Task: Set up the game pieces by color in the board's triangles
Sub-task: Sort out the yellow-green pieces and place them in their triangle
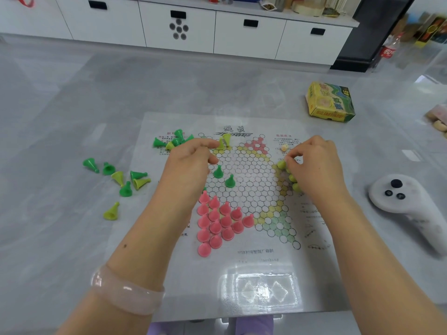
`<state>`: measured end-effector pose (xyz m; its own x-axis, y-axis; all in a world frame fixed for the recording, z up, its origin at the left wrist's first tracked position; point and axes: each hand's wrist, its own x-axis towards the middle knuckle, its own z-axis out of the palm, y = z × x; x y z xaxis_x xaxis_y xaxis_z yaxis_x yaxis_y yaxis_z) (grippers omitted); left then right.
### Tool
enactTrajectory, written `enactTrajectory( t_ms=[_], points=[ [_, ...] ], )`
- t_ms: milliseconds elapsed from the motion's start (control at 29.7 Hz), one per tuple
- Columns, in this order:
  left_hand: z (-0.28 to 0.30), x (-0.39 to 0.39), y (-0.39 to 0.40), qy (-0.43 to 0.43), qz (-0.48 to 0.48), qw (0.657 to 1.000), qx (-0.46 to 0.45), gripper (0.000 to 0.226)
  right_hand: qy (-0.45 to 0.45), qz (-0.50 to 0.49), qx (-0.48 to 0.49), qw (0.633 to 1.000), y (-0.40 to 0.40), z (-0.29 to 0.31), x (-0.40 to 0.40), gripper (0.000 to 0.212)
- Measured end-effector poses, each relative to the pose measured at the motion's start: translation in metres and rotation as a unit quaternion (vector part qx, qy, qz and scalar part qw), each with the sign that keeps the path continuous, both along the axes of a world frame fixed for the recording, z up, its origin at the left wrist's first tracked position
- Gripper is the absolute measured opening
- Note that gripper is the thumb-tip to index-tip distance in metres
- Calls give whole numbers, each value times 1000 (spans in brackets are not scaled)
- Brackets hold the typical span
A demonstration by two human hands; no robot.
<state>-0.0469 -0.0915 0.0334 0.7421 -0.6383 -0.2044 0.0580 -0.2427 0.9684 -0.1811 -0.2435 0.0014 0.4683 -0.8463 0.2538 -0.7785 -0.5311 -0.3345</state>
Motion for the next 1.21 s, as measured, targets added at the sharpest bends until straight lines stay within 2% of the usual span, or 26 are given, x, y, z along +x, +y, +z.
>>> enactTrajectory(
  t_ms=[1211],
  points=[
    [-3, 6, 1, -3, 9, 1000, -13, 36, 14, 7, 23, 1000, -1, -9, 1, 16]
  ],
)
